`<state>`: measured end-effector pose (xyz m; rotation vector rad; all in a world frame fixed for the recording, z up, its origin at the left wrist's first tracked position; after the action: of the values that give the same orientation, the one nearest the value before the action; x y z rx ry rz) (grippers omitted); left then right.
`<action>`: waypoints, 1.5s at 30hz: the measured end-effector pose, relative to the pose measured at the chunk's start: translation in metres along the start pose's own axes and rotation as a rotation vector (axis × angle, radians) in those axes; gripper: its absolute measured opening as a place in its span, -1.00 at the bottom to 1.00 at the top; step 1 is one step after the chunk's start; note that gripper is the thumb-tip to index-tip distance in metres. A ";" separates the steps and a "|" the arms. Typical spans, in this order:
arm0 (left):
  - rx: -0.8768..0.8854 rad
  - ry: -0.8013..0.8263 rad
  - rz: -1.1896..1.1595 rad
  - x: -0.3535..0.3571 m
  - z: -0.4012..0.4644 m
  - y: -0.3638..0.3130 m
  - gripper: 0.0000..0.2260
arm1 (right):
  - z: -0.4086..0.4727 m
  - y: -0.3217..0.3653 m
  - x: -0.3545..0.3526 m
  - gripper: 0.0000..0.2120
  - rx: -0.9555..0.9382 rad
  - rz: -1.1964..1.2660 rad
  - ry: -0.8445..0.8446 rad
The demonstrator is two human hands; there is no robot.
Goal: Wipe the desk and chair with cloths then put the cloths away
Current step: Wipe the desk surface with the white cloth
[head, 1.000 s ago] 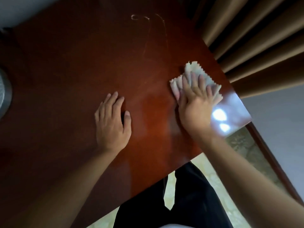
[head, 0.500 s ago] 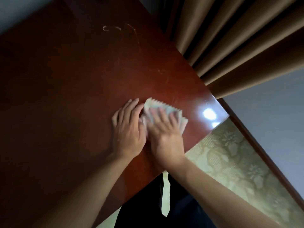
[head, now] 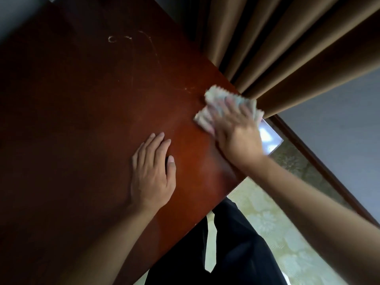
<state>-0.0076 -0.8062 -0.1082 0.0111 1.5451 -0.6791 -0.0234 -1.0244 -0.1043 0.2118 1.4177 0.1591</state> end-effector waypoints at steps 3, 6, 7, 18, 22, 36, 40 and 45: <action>-0.015 0.000 -0.019 0.001 -0.001 0.001 -0.66 | 0.027 -0.003 -0.002 -0.58 0.173 -0.050 -0.051; -0.017 -0.041 -0.056 0.000 -0.002 0.003 -0.65 | -0.022 0.078 0.018 -0.62 -0.030 0.091 0.019; -0.020 -0.045 -0.070 -0.001 -0.003 0.003 -0.65 | -0.039 0.095 0.019 -0.66 -0.102 0.138 0.034; -0.035 -0.064 -0.099 -0.002 -0.001 0.005 -0.66 | -0.024 0.078 0.015 -0.63 -0.021 0.068 0.052; -0.040 -0.048 -0.113 -0.003 -0.001 0.003 -0.67 | 0.001 0.024 0.004 -0.63 -0.018 0.059 -0.009; -0.153 -0.167 -0.214 -0.020 0.008 0.019 -0.71 | 0.070 0.037 0.006 -0.73 0.051 0.037 -0.036; -0.175 -0.193 -0.187 -0.021 0.010 0.031 -0.73 | 0.030 0.080 0.016 -0.64 0.029 0.117 0.070; -0.213 -0.192 -0.218 -0.020 0.010 0.032 -0.74 | 0.016 0.078 0.018 -0.62 -0.286 0.156 0.115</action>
<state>0.0164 -0.7764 -0.1020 -0.3765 1.4371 -0.6622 -0.0040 -0.9453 -0.1006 0.0775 1.4734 0.5059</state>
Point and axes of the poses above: each hand's wrist, its own z-axis towards the middle knuckle, its own x-axis out of the palm, y = z × x, the point moved 3 cm from there along z, towards the middle knuckle, and after that the axes turned 5 degrees about -x, right-handed, at the moved point
